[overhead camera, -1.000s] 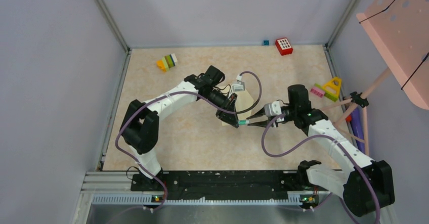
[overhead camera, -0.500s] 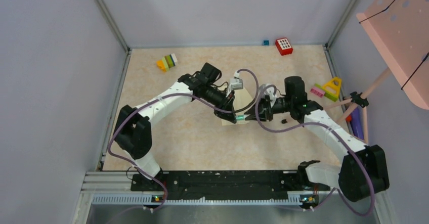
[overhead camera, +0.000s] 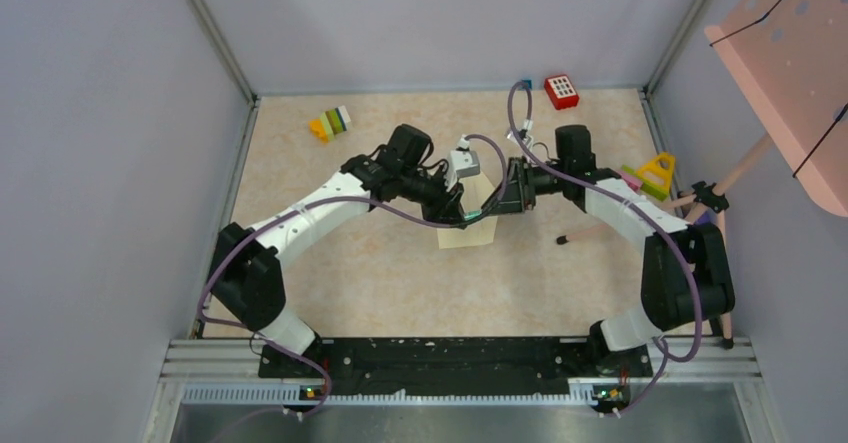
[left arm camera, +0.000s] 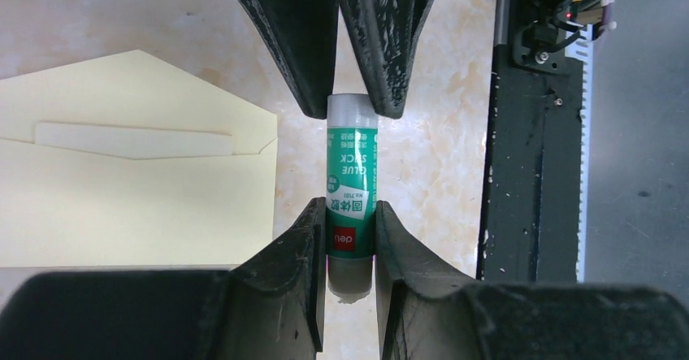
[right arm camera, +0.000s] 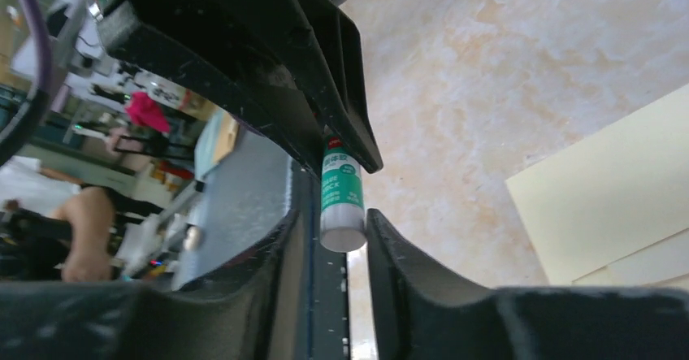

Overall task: Place the letter into the envelope and seal it
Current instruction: Unscrew the solid glue.

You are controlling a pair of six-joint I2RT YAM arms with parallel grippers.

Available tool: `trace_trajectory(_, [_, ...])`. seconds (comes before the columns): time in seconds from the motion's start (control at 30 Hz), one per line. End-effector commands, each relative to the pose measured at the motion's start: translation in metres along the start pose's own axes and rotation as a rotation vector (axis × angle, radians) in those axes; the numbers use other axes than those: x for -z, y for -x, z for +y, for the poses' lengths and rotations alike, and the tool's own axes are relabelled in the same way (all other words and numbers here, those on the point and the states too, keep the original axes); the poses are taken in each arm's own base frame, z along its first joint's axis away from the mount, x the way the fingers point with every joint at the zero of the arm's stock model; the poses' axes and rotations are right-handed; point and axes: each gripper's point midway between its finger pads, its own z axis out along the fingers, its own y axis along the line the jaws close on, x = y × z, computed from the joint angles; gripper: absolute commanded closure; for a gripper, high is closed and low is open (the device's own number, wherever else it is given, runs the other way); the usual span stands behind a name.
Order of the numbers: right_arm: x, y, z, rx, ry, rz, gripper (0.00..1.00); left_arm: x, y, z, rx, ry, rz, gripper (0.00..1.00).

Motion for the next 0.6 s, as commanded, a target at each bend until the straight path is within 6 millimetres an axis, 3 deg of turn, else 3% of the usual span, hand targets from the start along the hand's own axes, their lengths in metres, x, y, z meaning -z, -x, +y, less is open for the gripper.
trace_trajectory(0.0, [0.006, 0.023, 0.027, -0.046, 0.111, -0.005, 0.6, 0.004, 0.011, 0.007, -0.049, 0.064, -0.034, 0.91])
trace_trajectory(0.17, [0.011, 0.018, 0.04, 0.209, 0.118, -0.017, 0.46, 0.002, 0.012, -0.007, -0.025, -0.027, -0.044, 0.92])
trace_trajectory(0.33, [0.014, 0.0, 0.047, 0.539, 0.1, -0.021, 0.35, 0.002, 0.011, -0.03, 0.034, -0.193, -0.061, 0.92])
trace_trajectory(0.57, [0.016, -0.019, 0.043, 0.881, 0.051, -0.043, 0.3, -0.003, 0.007, -0.046, 0.144, -0.379, -0.076, 0.92])
